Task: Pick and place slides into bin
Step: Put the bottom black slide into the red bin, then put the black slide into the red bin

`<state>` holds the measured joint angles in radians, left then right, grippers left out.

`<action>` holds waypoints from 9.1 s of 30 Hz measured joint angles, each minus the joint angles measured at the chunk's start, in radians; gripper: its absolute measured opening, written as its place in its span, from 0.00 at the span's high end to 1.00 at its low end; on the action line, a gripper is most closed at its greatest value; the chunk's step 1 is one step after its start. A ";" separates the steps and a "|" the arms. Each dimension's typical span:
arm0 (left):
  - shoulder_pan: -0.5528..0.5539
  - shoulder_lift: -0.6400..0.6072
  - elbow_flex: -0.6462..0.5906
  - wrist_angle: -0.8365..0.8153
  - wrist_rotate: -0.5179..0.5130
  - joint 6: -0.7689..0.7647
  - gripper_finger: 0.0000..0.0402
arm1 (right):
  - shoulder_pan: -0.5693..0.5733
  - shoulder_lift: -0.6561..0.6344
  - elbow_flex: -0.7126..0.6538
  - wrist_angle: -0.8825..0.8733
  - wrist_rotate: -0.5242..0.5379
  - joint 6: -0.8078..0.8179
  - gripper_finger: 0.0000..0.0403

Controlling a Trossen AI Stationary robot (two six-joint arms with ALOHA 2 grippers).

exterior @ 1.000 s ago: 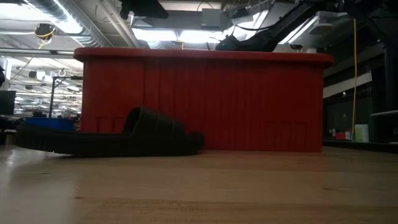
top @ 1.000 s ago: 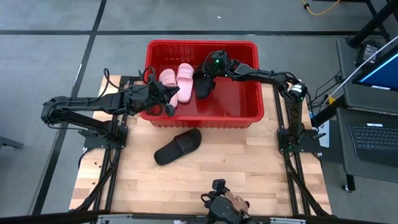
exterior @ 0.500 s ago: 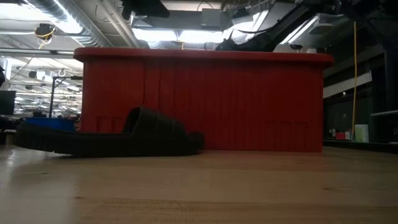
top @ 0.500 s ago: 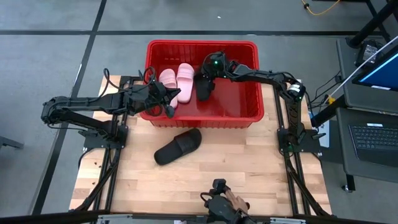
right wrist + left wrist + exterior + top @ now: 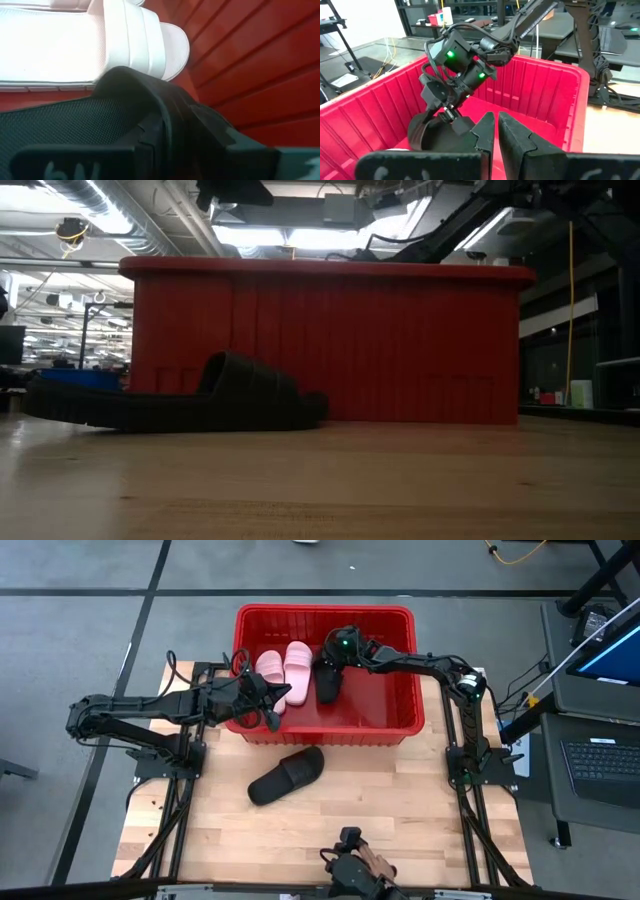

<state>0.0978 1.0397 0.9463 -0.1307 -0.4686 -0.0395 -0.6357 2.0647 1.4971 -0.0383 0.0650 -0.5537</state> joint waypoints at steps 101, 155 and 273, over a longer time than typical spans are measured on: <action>-0.325 -0.155 0.001 -0.341 0.133 -0.009 1.00 | 0.598 -0.538 0.000 -0.239 0.000 0.307 0.99; -0.531 -0.143 -0.515 -0.079 -0.048 -0.256 0.67 | 1.004 -0.371 -0.001 -0.211 0.570 0.745 0.99; -0.486 0.390 0.132 0.351 -1.048 0.375 0.99 | 1.078 -0.453 0.000 0.086 0.906 0.284 0.63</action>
<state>-0.3885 1.4296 1.0782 0.2203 -1.5169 0.3351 0.4421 1.6119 1.4971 0.0479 0.9711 -0.2696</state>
